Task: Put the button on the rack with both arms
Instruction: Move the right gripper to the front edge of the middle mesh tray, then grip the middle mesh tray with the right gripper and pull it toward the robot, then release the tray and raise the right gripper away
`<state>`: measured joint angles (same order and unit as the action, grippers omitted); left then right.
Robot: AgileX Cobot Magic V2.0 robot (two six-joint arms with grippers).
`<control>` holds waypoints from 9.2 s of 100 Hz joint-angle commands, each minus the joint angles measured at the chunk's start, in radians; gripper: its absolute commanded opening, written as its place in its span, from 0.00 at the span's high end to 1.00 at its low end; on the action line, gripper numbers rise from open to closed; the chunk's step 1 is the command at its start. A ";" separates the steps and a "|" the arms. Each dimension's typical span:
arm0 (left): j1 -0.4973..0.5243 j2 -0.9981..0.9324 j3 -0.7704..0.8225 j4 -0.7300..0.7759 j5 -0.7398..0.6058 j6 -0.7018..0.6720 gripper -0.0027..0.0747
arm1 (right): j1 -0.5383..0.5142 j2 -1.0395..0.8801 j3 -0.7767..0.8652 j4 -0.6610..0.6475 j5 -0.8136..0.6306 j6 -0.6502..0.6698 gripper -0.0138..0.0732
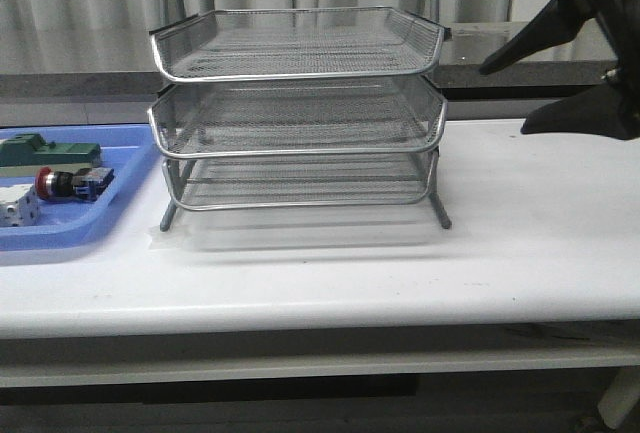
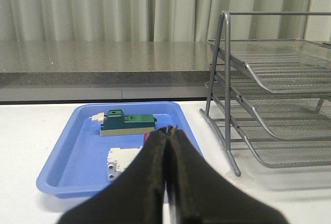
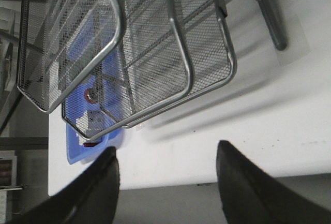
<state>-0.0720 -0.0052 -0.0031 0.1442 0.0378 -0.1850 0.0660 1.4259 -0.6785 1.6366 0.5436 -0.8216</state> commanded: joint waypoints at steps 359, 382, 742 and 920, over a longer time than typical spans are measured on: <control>-0.007 -0.032 0.056 -0.007 -0.082 -0.010 0.99 | 0.107 0.126 0.151 0.123 0.208 -0.217 0.76; -0.007 -0.032 0.056 -0.007 -0.082 -0.010 0.99 | 0.106 0.123 0.151 0.123 0.209 -0.250 0.50; -0.007 -0.028 0.018 -0.068 -0.094 -0.010 0.99 | 0.104 -0.805 -0.143 -1.814 0.482 1.043 0.92; -0.007 1.319 -1.141 -0.273 0.761 0.686 0.40 | 0.104 -0.805 -0.143 -1.814 0.482 1.043 0.92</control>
<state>-0.0738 1.3359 -1.1090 -0.1075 0.8353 0.4993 0.1724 0.6196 -0.7872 -0.1546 1.0718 0.2272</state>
